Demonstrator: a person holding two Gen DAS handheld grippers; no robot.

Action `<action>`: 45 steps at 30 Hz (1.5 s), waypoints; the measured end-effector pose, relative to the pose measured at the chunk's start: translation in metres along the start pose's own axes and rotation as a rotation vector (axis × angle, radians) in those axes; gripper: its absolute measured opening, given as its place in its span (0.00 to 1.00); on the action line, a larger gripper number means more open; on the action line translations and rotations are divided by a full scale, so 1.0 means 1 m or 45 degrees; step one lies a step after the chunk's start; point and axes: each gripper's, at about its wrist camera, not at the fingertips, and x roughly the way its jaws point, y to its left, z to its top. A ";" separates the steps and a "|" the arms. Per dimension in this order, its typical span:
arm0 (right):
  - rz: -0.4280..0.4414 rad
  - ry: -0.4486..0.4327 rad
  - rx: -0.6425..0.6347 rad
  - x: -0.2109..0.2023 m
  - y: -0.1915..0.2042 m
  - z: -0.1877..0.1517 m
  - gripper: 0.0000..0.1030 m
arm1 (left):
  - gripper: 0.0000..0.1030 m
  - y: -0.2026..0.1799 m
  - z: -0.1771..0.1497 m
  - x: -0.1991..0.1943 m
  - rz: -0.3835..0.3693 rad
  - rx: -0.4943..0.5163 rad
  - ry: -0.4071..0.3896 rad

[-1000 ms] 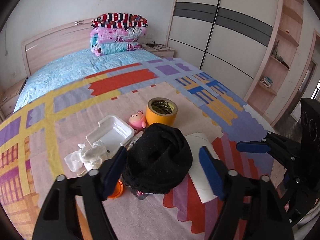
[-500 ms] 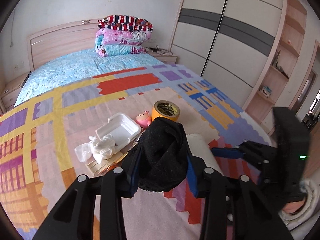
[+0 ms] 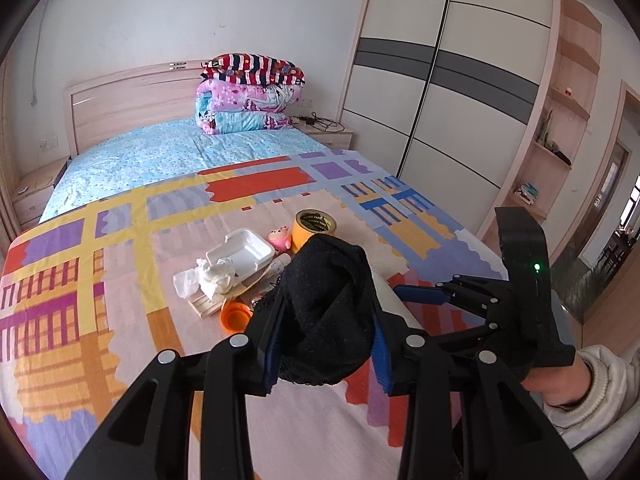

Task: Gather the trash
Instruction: 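Close the left tool on the black cap while the right tool grasps the white tube, then lower both tools into the black bin and open them to drop cap and tube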

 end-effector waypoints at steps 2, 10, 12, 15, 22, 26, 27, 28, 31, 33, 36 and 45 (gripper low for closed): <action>0.010 -0.009 0.000 -0.004 0.000 0.000 0.61 | 0.34 -0.004 -0.003 -0.008 -0.002 0.000 -0.008; 0.043 -0.060 -0.017 -0.033 0.004 -0.004 0.61 | 0.34 -0.019 -0.018 -0.034 0.009 0.004 -0.028; 0.050 -0.065 -0.030 -0.040 0.006 -0.007 0.61 | 0.34 -0.024 -0.023 -0.042 0.007 0.005 -0.034; 0.065 -0.072 -0.044 -0.053 0.009 -0.015 0.61 | 0.34 -0.030 -0.030 -0.052 0.008 0.004 -0.042; 0.110 -0.070 -0.086 -0.080 0.017 -0.035 0.61 | 0.34 -0.042 -0.054 -0.075 -0.019 -0.025 -0.049; 0.137 -0.052 -0.111 -0.088 0.023 -0.048 0.61 | 0.34 -0.049 -0.072 -0.080 0.007 -0.014 -0.024; 0.144 -0.045 -0.115 -0.090 0.025 -0.052 0.61 | 0.34 -0.049 -0.076 -0.081 -0.002 -0.023 -0.018; 0.146 -0.041 -0.117 -0.092 0.027 -0.055 0.61 | 0.34 -0.049 -0.080 -0.082 -0.007 -0.030 -0.013; 0.166 -0.026 -0.143 -0.098 0.035 -0.067 0.61 | 0.34 -0.053 -0.092 -0.087 -0.013 -0.033 0.001; 0.185 -0.014 -0.152 -0.102 0.040 -0.075 0.61 | 0.34 -0.057 -0.100 -0.091 -0.028 -0.040 0.006; 0.204 -0.003 -0.163 -0.106 0.044 -0.084 0.61 | 0.34 -0.063 -0.111 -0.096 -0.040 -0.042 0.019; 0.275 0.097 -0.206 -0.108 0.055 -0.117 0.61 | 0.34 -0.071 -0.145 -0.087 -0.080 -0.081 0.119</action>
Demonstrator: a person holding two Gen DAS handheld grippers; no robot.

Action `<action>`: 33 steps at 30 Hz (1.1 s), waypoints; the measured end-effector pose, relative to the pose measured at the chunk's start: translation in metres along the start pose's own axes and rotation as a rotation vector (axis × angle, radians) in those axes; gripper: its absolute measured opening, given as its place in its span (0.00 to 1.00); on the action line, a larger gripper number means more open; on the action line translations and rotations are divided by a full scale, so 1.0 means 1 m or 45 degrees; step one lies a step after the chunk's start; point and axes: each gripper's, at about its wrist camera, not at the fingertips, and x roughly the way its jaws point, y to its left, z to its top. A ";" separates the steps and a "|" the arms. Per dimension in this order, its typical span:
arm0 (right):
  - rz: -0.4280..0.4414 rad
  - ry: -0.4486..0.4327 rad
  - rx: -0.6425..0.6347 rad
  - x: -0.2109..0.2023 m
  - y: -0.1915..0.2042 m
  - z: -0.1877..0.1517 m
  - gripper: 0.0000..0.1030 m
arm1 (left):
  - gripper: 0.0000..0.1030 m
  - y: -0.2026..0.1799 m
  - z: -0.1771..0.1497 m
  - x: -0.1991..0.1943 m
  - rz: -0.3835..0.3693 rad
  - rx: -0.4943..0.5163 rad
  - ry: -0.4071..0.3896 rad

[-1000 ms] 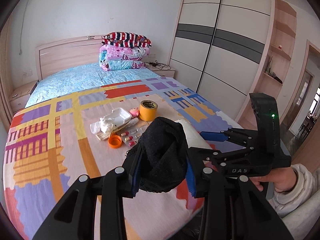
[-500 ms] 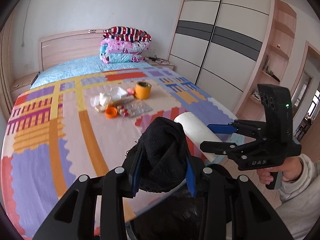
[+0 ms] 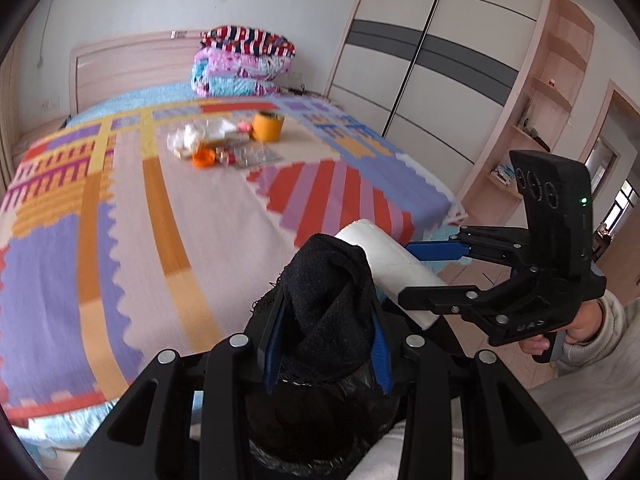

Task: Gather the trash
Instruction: 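Lower both tools into the black bin and open them to drop cap and tube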

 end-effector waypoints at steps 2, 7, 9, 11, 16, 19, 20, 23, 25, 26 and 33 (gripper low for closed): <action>0.015 0.034 0.003 0.004 0.002 -0.008 0.61 | 0.34 0.001 -0.006 0.005 -0.009 -0.011 0.022; 0.053 0.120 0.022 0.017 0.003 -0.028 0.61 | 0.34 0.003 -0.022 0.025 -0.012 -0.033 0.097; 0.054 0.164 0.041 0.026 0.000 -0.036 0.61 | 0.34 0.004 -0.028 0.034 0.016 -0.029 0.133; 0.055 0.198 0.052 0.034 -0.003 -0.042 0.61 | 0.34 0.008 -0.035 0.044 0.006 -0.049 0.164; 0.042 0.271 0.080 0.056 -0.009 -0.056 0.61 | 0.34 0.019 -0.050 0.064 0.008 -0.095 0.229; 0.016 0.309 0.087 0.068 -0.011 -0.065 0.61 | 0.35 0.026 -0.059 0.076 0.028 -0.121 0.267; 0.002 0.320 0.079 0.073 -0.010 -0.066 0.61 | 0.35 0.028 -0.062 0.079 0.033 -0.129 0.280; 0.011 0.351 0.083 0.083 -0.009 -0.072 0.62 | 0.35 0.033 -0.069 0.087 0.039 -0.156 0.306; 0.006 0.357 0.080 0.086 -0.008 -0.073 0.63 | 0.38 0.036 -0.071 0.089 0.034 -0.173 0.316; 0.006 0.358 0.083 0.087 -0.008 -0.072 0.63 | 0.40 0.037 -0.071 0.089 0.033 -0.178 0.318; -0.011 0.365 0.075 0.089 -0.010 -0.067 0.74 | 0.60 0.027 -0.063 0.075 0.000 -0.137 0.271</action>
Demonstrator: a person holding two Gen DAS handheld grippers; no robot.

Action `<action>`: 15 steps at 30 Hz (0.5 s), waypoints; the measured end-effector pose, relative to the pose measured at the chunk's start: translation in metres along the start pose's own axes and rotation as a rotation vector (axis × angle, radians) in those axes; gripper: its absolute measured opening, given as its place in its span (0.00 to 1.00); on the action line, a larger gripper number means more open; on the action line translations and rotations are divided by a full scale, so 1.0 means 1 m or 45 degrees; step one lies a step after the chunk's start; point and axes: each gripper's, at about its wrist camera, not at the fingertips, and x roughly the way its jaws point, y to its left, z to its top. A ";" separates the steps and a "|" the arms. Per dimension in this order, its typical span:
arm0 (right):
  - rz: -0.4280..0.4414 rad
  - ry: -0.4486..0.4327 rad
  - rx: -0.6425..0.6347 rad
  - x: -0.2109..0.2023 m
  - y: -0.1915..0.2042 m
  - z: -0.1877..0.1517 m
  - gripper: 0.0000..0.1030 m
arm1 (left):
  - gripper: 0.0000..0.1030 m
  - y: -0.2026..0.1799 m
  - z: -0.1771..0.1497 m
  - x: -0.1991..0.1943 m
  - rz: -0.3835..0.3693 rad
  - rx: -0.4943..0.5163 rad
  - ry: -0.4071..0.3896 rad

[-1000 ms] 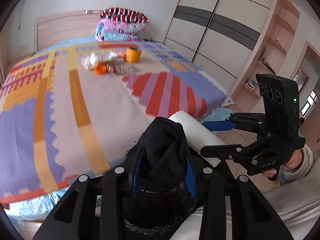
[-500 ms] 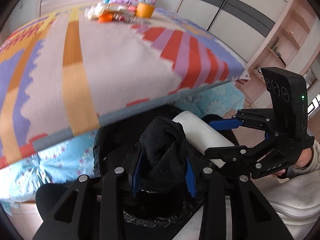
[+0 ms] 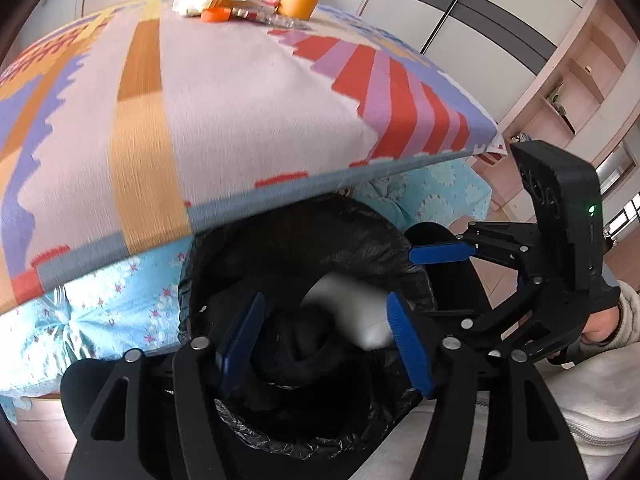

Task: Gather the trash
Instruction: 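Lower both tools into the black bin and open them to drop cap and tube, then lift both open tools out of the bin back over the bed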

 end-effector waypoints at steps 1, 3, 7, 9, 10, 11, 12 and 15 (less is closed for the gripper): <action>-0.004 -0.001 -0.003 -0.001 0.000 0.001 0.74 | 0.60 -0.001 0.001 -0.002 0.000 0.003 -0.003; -0.007 -0.005 -0.011 -0.003 0.001 0.001 0.74 | 0.60 -0.001 0.001 -0.006 0.006 0.009 -0.014; -0.015 -0.041 -0.016 -0.015 0.003 0.004 0.74 | 0.60 -0.004 0.005 -0.014 0.020 0.021 -0.046; -0.022 -0.068 -0.015 -0.021 0.003 0.007 0.74 | 0.60 -0.007 0.008 -0.021 0.027 0.032 -0.068; -0.025 -0.082 -0.016 -0.025 0.003 0.009 0.74 | 0.60 -0.009 0.010 -0.024 0.030 0.039 -0.080; -0.024 -0.094 -0.018 -0.028 0.003 0.010 0.74 | 0.60 -0.011 0.011 -0.027 0.033 0.048 -0.092; -0.024 -0.110 -0.024 -0.033 0.004 0.012 0.74 | 0.60 -0.013 0.013 -0.032 0.035 0.059 -0.108; -0.027 -0.144 -0.036 -0.041 0.003 0.015 0.74 | 0.60 -0.015 0.021 -0.043 0.046 0.073 -0.146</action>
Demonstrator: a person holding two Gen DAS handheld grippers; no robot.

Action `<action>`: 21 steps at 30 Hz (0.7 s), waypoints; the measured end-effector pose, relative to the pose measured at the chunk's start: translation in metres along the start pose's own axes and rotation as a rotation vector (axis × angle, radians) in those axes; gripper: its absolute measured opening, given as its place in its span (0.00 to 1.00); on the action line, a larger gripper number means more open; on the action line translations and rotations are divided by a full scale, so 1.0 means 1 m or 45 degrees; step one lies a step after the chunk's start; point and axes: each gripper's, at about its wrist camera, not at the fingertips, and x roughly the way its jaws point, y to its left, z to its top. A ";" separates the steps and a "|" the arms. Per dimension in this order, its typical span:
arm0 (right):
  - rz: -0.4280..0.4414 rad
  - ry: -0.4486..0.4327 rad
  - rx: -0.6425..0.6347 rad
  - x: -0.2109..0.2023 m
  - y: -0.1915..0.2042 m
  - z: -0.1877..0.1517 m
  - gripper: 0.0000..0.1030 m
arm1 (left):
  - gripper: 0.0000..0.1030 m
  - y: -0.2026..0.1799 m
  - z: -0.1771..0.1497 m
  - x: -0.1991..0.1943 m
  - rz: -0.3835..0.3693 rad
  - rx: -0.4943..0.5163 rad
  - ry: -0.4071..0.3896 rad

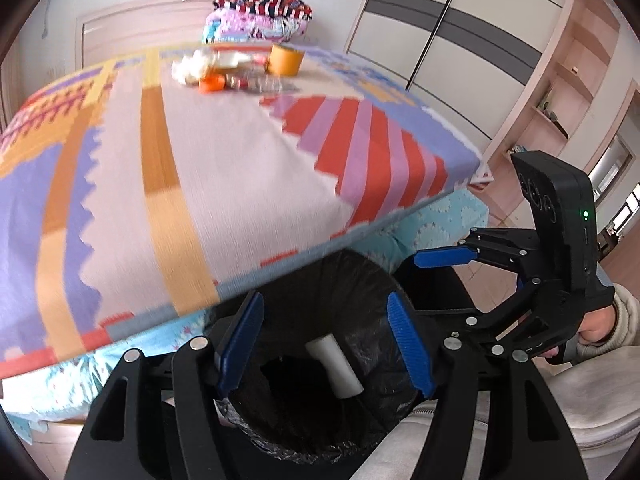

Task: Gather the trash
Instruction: 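Lift both open tools out of the bin back over the bed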

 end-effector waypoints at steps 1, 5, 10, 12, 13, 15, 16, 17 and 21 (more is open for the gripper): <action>-0.002 -0.015 -0.005 -0.004 0.000 0.002 0.74 | 0.60 0.000 0.003 -0.004 0.006 0.003 -0.014; -0.010 -0.061 -0.013 -0.016 -0.001 0.010 0.74 | 0.60 -0.002 0.014 -0.013 0.027 0.021 -0.053; -0.023 -0.112 -0.022 -0.028 -0.002 0.019 0.74 | 0.60 0.000 0.024 -0.025 0.057 0.034 -0.089; -0.025 -0.128 -0.027 -0.032 -0.003 0.022 0.74 | 0.60 0.000 0.030 -0.027 0.067 0.044 -0.103; -0.028 -0.138 -0.032 -0.034 -0.003 0.025 0.74 | 0.60 0.000 0.032 -0.027 0.070 0.049 -0.107; -0.033 -0.153 -0.038 -0.037 -0.004 0.029 0.74 | 0.60 0.000 0.038 -0.028 0.082 0.062 -0.118; -0.037 -0.162 -0.041 -0.039 -0.004 0.033 0.74 | 0.60 0.000 0.039 -0.029 0.087 0.065 -0.123; -0.042 -0.173 -0.045 -0.042 -0.005 0.036 0.74 | 0.60 0.001 0.042 -0.030 0.091 0.068 -0.127; -0.057 -0.207 -0.051 -0.047 -0.008 0.046 0.74 | 0.60 0.004 0.054 -0.032 0.114 0.080 -0.153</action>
